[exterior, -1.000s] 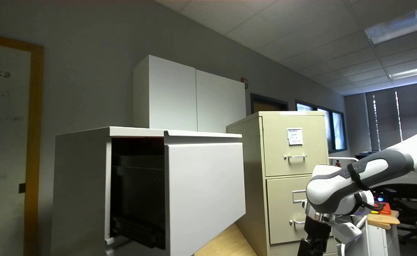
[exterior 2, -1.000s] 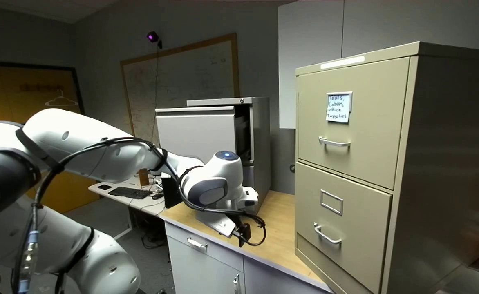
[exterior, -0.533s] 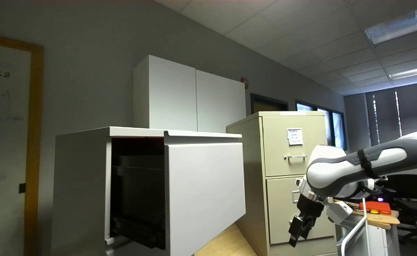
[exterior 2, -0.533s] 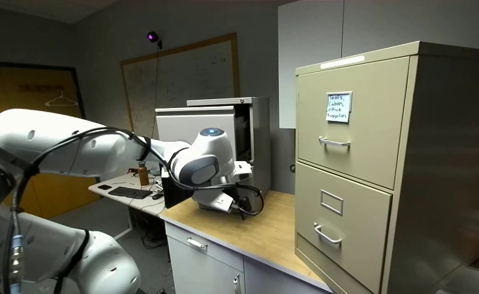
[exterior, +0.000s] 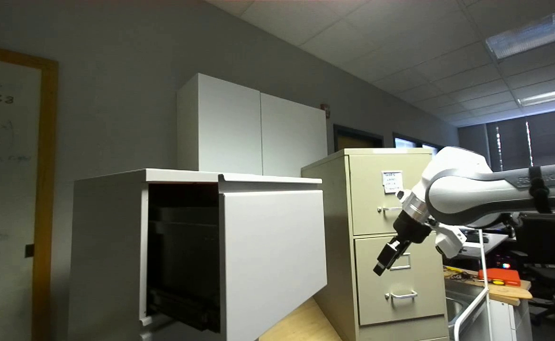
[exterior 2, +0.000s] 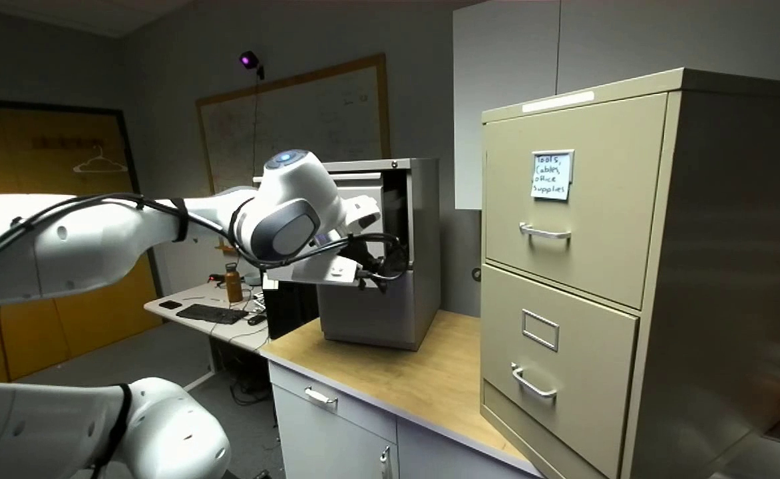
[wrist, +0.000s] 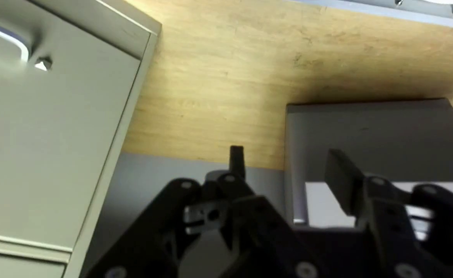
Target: Close the top drawer of the white file cabinet
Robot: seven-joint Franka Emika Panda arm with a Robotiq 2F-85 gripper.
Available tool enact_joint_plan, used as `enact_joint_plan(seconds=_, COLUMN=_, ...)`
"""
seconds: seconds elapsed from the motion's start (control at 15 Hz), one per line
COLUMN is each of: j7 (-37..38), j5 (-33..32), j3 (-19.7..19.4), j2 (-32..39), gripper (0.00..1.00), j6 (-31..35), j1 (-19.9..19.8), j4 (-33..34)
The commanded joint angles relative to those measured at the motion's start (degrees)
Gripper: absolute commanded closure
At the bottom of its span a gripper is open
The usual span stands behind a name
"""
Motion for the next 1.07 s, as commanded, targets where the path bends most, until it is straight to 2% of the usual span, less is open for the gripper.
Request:
enact_joint_plan(seconds=0.0, j7=1.4, j5=0.3, j3=1.2, j2=-2.9, gripper=0.73, j6=1.4, j1=4.0, j4=1.6)
enact_joint_plan(seconds=0.2, j7=1.5, j5=1.3, j3=1.8, j2=-3.4, gripper=0.95, j6=3.7, j1=8.0, j4=2.3)
enact_joint_plan(seconds=0.27, j7=1.7, j5=1.6, j3=2.0, j2=-3.3, gripper=0.99, j6=4.8, j1=9.3, j4=2.5)
enact_joint_plan(seconds=1.0, j7=0.8, j5=5.2, j3=2.7, j2=3.6, gripper=0.99, j6=10.7, j1=21.7, j4=7.7)
